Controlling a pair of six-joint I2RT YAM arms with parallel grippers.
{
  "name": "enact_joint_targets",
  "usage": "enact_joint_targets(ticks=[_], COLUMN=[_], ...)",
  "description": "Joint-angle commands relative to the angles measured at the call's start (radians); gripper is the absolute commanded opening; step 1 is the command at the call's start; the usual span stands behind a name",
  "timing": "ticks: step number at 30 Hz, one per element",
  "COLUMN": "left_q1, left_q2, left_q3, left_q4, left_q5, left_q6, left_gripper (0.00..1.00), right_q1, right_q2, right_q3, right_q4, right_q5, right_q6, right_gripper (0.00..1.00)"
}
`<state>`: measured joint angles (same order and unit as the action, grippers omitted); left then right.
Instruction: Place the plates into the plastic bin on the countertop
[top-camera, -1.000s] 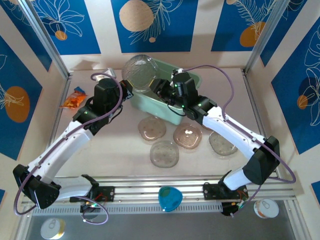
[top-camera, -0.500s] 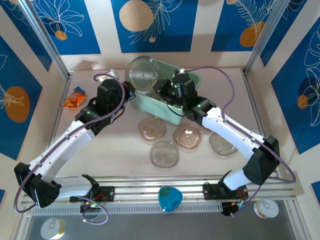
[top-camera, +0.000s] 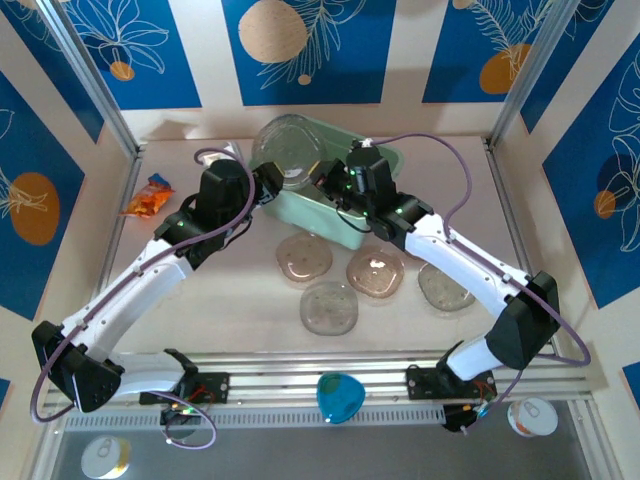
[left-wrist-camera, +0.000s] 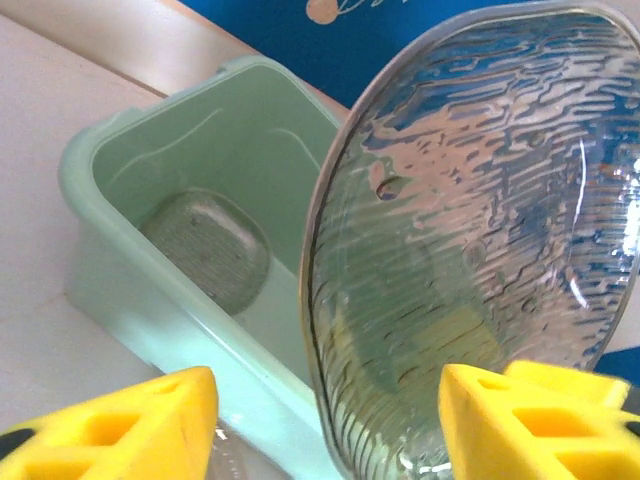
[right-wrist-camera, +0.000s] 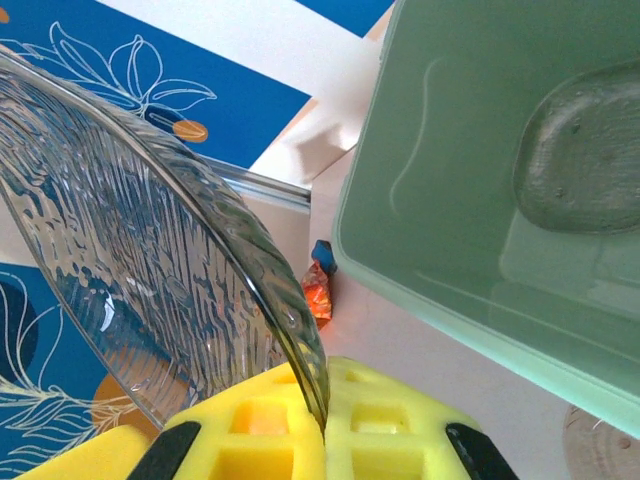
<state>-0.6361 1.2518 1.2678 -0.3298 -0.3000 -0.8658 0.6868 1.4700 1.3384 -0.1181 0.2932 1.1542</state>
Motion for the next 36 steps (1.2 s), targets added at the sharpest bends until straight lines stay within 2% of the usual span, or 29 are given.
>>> enact_joint_targets(ticks=[1, 4, 6, 12, 22, 29, 36], left_q1=[-0.007, 0.001, 0.008, 0.070, 0.283, 0.392, 0.425], left_q2=[0.010, 0.027, 0.033, 0.063, 0.159, 0.192, 0.274], left_q3=[0.035, 0.074, 0.092, 0.149, 0.269, 0.273, 0.297], left_q4=[-0.062, -0.120, -0.148, -0.222, -0.335, -0.316, -0.318], left_q5=[-0.037, -0.050, -0.064, -0.050, 0.169, 0.244, 0.374], left_q6=[0.045, 0.079, 0.093, 0.135, 0.240, 0.276, 0.356], left_gripper=[0.74, 0.86, 1.00, 1.00, 1.00, 1.00, 1.00], right_q1=[-0.016, -0.031, -0.039, -0.057, -0.093, -0.138, -0.208], right_q2=[-0.017, -0.016, -0.013, -0.012, 0.004, 0.148, 0.334], right_q3=[0.016, 0.028, 0.033, 0.055, 0.129, 0.320, 0.494], right_q4=[-0.025, -0.044, -0.055, -0.101, -0.235, -0.408, -0.464], right_q5=[0.024, 0.015, 0.011, 0.015, 0.042, -0.007, -0.096], right_q6=[-0.022, -0.031, -0.034, -0.055, -0.068, -0.103, -0.140], right_gripper=[0.00, 0.00, 0.00, 0.00, 0.00, 0.00, 0.00])
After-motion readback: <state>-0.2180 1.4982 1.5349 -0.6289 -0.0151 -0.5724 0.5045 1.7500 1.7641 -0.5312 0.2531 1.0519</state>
